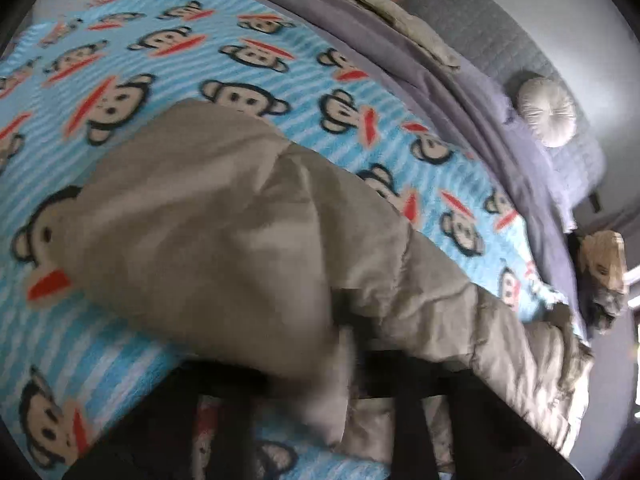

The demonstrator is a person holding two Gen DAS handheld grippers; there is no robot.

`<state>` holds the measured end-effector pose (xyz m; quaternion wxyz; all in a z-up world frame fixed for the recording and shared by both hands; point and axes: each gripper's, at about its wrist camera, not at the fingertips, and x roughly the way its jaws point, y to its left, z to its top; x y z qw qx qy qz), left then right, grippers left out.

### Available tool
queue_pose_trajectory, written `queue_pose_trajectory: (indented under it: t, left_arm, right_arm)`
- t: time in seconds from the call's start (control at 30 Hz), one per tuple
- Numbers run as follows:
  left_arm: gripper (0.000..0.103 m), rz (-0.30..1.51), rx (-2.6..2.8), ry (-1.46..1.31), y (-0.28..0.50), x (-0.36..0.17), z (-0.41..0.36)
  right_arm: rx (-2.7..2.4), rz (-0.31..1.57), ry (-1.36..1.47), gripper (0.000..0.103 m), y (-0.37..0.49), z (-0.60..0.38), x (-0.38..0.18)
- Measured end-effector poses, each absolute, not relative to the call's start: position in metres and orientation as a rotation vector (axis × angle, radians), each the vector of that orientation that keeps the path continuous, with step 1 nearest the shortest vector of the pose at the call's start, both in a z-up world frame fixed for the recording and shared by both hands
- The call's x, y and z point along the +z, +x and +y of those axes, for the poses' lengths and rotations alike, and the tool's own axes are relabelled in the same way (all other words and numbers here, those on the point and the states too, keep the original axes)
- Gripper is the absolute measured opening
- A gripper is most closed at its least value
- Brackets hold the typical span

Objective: Fold large clothes

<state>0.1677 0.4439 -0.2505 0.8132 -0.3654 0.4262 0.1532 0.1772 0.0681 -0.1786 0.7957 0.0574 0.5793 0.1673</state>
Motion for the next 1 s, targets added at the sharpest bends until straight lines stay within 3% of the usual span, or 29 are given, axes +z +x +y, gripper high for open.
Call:
queue_pose_trajectory:
  t: [0.1, 0.13, 0.2, 0.23, 0.27, 0.53, 0.7, 0.83, 1.0]
  left_arm:
    - [0.006, 0.861, 0.316, -0.682, 0.163, -0.227, 0.440]
    - [0.006, 0.844, 0.306, -0.647, 0.162, -0.218, 0.437]
    - [0.006, 0.801, 0.278, -0.591, 0.159, -0.196, 0.429]
    - [0.006, 0.781, 0.266, -0.568, 0.158, -0.185, 0.424]
    - [0.006, 0.762, 0.254, -0.552, 0.157, -0.175, 0.420]
    - [0.006, 0.657, 0.079, -0.383, 0.176, -0.099, 0.322]
    - [0.006, 0.652, -0.091, -0.278, 0.200, -0.069, 0.216]
    - [0.006, 0.700, -0.206, -0.167, 0.218, -0.073, 0.122]
    - [0.007, 0.836, -0.282, 0.039, 0.237, -0.129, 0.005]
  right_arm:
    - [0.363, 1.235, 0.188, 0.103, 0.197, 0.078, -0.182]
    - [0.358, 1.239, 0.216, 0.098, 0.201, 0.078, -0.186]
    - [0.386, 1.271, 0.300, 0.063, 0.210, 0.078, -0.201]
    - [0.396, 1.297, 0.321, 0.030, 0.213, 0.080, -0.209]
    - [0.399, 1.327, 0.340, 0.020, 0.215, 0.081, -0.220]
    - [0.412, 1.411, 0.425, 0.015, 0.227, 0.076, -0.269]
    - [0.502, 1.421, 0.536, 0.015, 0.218, 0.046, -0.257]
    - [0.495, 1.374, 0.548, 0.015, 0.197, -0.015, -0.228]
    - [0.334, 1.313, 0.511, 0.015, 0.164, -0.135, -0.202]
